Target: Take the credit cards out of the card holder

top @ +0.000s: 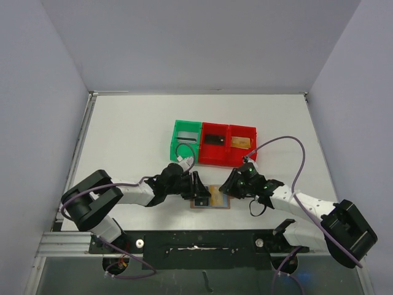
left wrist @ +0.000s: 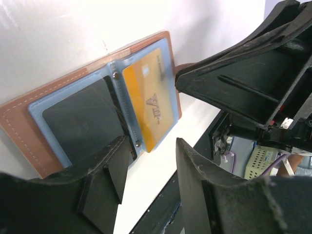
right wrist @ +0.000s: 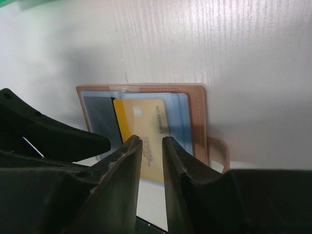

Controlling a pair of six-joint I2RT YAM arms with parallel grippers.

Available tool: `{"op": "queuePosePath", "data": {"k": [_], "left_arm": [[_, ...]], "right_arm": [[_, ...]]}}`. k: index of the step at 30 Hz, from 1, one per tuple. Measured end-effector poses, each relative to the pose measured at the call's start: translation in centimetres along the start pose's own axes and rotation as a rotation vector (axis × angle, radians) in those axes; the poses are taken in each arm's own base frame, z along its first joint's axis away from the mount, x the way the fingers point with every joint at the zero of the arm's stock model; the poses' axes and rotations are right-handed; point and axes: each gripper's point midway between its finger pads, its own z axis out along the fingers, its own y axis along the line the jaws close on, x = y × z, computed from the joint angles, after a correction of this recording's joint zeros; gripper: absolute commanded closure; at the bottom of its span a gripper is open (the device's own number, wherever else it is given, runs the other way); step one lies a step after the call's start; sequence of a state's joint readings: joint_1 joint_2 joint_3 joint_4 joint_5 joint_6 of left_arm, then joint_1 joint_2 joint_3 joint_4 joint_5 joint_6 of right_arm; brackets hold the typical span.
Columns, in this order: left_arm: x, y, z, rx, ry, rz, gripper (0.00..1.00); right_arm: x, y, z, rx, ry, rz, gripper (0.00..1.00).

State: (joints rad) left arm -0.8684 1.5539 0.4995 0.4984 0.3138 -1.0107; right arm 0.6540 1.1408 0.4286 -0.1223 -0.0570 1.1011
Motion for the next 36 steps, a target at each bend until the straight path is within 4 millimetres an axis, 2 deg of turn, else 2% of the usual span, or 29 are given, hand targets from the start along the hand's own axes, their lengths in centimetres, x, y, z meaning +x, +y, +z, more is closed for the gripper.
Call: {"op": "queuePosePath", "data": {"k": [5,10,25,36], "left_arm": [[0.6,0.9,0.7,-0.014,0.026,-0.026,0.62],[0.9,0.7,1.3,0.003,0.046,-0.04,0.67],[1.3,0.8,2.9,0.042,0.071,-0.112,0.89],[1.2,0.5,2.9,0.054,0.068,-0.125,0.91]], "right_arm": [[0.7,-1.0,0.5,0.033,0.024,0.006,0.79],[1.0,-1.8,0.7,0.061,0.03,0.018,0.79],[1.0,-1.8,0.8,0.053,0.018,0.044,0.79],[1.0,-1.9,0.7,0.052,0.017,0.044,0.79]]}}
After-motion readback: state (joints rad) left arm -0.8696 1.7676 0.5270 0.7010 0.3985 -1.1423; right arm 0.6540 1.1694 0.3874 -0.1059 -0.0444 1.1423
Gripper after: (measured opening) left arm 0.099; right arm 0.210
